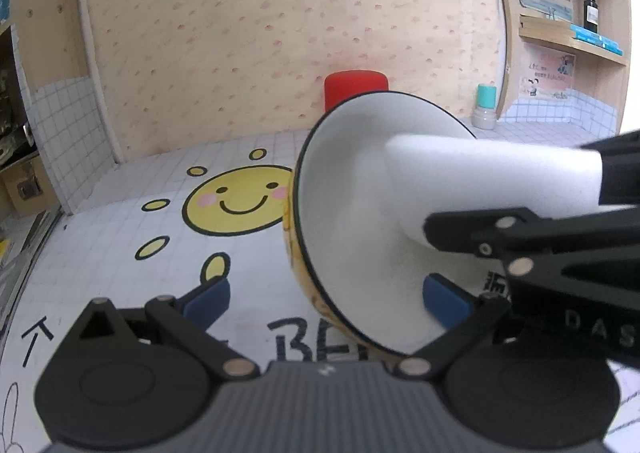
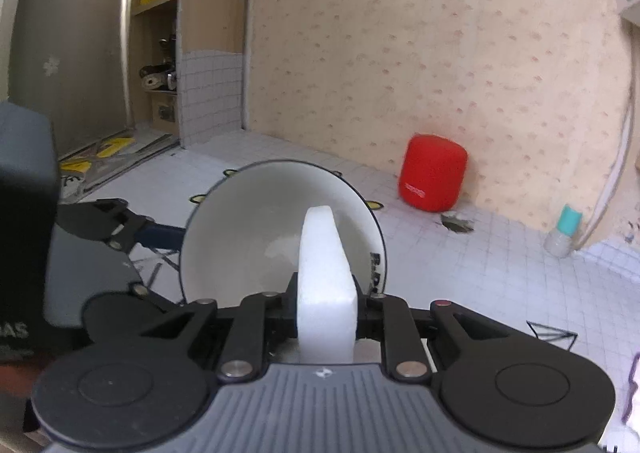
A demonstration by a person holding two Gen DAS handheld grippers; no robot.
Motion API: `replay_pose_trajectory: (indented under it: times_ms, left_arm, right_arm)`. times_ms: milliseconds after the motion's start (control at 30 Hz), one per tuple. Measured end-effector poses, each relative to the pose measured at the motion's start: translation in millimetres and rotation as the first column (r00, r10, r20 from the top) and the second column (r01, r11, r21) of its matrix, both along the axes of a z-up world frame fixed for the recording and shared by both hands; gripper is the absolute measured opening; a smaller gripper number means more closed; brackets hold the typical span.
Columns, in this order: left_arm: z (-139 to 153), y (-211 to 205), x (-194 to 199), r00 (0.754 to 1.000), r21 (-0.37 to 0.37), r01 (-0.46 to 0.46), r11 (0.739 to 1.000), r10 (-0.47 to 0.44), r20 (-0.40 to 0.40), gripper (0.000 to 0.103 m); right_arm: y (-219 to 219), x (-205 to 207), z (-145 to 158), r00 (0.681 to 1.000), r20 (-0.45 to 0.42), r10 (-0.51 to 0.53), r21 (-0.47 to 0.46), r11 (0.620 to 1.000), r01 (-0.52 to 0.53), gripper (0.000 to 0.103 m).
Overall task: Clean bowl
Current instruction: 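Rotate the bowl with the left gripper while the right gripper wipes the sponge inside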
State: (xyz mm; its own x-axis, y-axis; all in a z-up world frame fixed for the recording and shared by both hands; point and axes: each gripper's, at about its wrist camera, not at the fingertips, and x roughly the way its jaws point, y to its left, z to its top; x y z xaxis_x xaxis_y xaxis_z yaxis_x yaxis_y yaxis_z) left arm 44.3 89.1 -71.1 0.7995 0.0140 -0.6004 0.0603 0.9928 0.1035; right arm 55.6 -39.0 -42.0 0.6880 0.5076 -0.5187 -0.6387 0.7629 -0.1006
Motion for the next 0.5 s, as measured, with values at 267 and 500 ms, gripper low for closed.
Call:
replay_pose_trajectory:
  times_ms: [267, 500]
  left_arm:
    - [2, 5, -1, 1.0, -0.031, -0.012, 0.999, 0.012, 0.006, 0.103]
    - [3, 4, 5, 1.0, -0.031, -0.01, 0.999, 0.01, -0.013, 0.103]
  right_arm:
    - [-8, 0, -1, 0.999, 0.034, -0.038, -0.03, 0.999, 0.039, 0.018]
    - [-13, 2, -5, 0.998, -0.003, -0.057, -0.026, 0.998, 0.057, 0.017]
